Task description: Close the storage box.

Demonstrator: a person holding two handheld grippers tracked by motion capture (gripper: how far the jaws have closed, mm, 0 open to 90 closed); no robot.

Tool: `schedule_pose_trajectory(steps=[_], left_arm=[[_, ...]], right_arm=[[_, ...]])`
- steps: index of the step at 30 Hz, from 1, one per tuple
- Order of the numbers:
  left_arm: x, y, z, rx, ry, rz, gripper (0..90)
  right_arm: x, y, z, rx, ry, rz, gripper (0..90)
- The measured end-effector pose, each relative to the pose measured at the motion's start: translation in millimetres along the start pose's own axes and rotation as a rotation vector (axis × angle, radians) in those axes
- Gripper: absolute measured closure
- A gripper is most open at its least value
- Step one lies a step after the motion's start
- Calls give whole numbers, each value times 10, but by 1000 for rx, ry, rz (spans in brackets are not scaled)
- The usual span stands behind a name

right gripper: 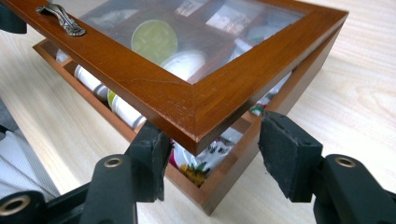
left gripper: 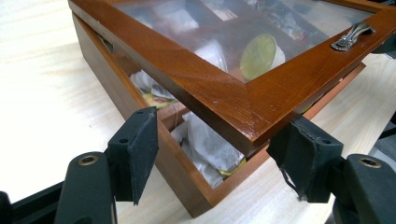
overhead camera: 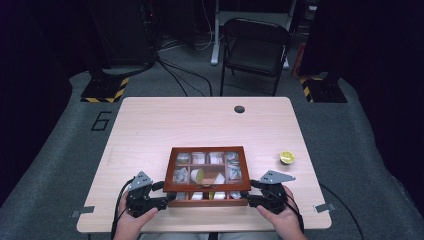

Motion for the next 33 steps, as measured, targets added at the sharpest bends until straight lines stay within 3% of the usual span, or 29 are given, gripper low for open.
schedule_pose_trajectory(steps=[8, 19, 26, 33], left_arm=[[65, -21, -1, -3, -5, 31, 336], [171, -49, -7, -5, -10, 92, 336], [271, -51, -1, -40, -11, 148, 334], [301, -23, -33, -27, -2, 142, 326]], right_arm=[[63, 1, 2, -7, -20, 16, 433], [177, -36, -7, -20, -35, 82, 429], [286, 9, -33, -14, -46, 126, 405], [322, 44, -31, -9, -65, 123, 350]])
Point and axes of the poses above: each handheld gripper's, and its own axes: y roughly backward along the jaws, x roughly out of its underside, z roughly to its left, the point moved 7 cm from there along -y, roughly forward along the jaws, and after that the axes turned 6 degrees about -x, right-handed, at the moved point
